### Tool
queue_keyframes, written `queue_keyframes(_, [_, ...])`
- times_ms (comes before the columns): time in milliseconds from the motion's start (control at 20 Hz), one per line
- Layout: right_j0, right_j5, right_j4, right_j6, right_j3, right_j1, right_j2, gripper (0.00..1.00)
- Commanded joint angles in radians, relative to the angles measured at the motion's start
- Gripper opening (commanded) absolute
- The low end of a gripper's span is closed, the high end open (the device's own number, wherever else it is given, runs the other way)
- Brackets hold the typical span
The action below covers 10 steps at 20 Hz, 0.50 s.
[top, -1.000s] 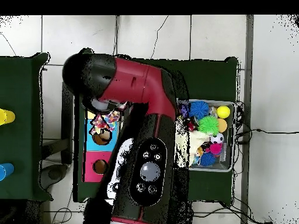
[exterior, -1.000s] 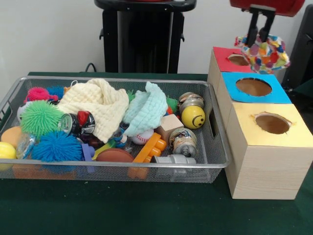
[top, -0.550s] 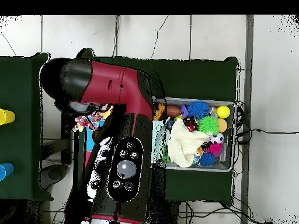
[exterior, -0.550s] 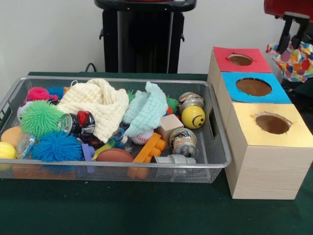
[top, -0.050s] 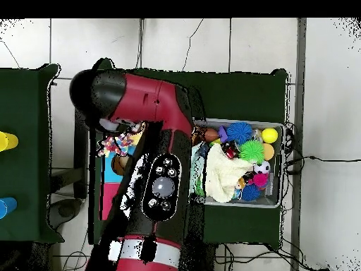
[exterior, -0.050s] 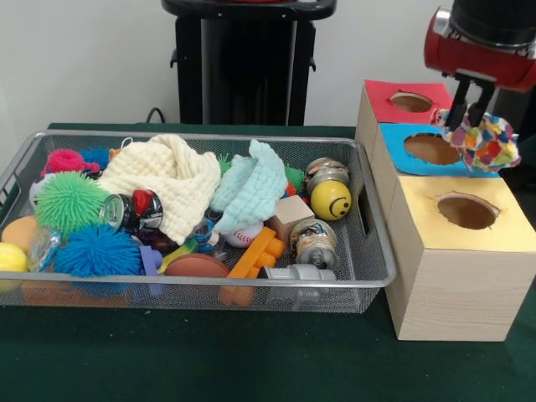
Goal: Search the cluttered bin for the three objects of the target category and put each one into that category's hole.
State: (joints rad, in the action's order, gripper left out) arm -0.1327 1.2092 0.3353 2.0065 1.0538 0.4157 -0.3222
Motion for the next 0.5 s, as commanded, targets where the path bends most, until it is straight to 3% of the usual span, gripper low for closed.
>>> queue_keyframes(50, [0.039,-0.033,-0.018,0.204,-0.061,-0.096,0.049,0.00])
queue_keyframes(500, [0.023,0.087,0.015,0.326,-0.353,-0.260,0.026,0.00])
